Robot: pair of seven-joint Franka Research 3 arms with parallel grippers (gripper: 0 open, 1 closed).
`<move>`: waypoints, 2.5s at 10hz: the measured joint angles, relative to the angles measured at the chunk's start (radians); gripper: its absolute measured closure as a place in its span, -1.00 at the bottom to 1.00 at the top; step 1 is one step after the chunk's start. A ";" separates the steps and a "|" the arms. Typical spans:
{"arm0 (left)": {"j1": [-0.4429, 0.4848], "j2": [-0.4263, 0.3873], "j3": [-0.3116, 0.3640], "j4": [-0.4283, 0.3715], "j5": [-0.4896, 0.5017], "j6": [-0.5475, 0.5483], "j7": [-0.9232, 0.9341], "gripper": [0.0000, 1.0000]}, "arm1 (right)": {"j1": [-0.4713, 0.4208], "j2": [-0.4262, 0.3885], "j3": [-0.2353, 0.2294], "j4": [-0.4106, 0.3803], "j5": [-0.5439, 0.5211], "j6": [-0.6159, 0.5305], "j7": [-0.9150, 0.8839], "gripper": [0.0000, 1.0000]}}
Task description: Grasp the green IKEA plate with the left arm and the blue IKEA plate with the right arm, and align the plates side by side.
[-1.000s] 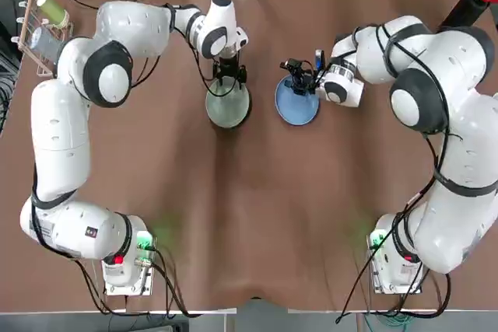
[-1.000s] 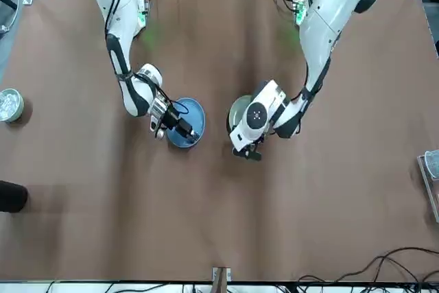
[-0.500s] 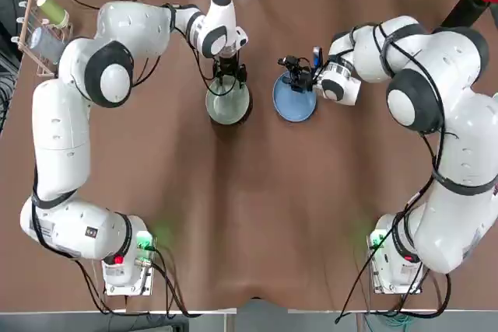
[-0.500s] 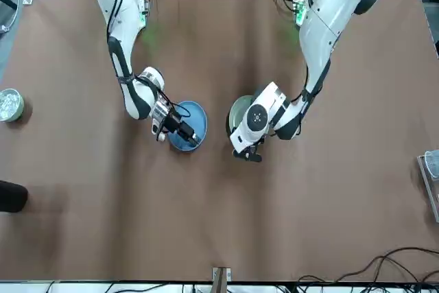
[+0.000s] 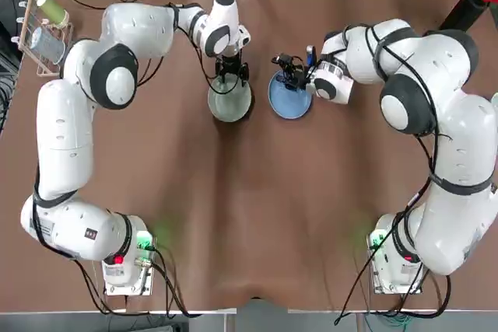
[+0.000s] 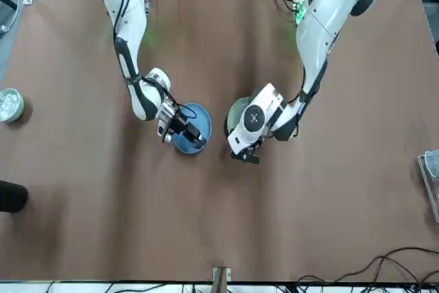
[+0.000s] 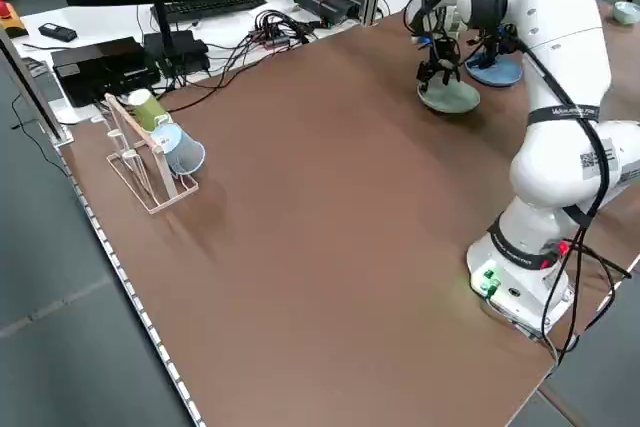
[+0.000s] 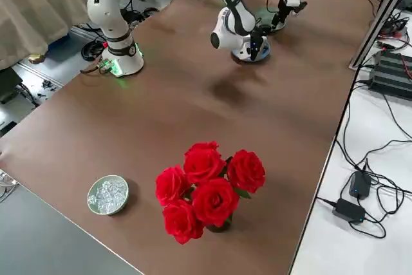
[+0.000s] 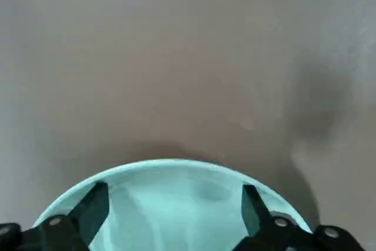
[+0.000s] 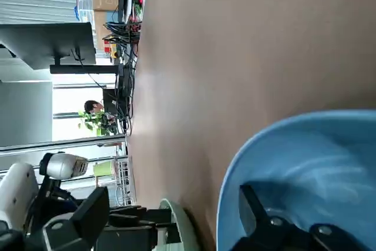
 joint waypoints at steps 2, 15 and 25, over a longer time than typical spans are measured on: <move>-0.001 0.006 0.004 0.015 0.000 0.000 0.000 -1.00 | 0.003 0.013 0.001 0.022 0.008 0.001 0.001 -0.96; -0.012 0.046 0.024 0.092 0.000 0.000 0.000 -1.00 | 0.055 0.087 0.008 0.142 0.076 0.008 0.017 -0.96; -0.014 0.050 0.025 0.106 0.000 0.001 0.000 -1.00 | 0.078 0.110 0.011 0.183 0.095 0.016 0.025 -0.96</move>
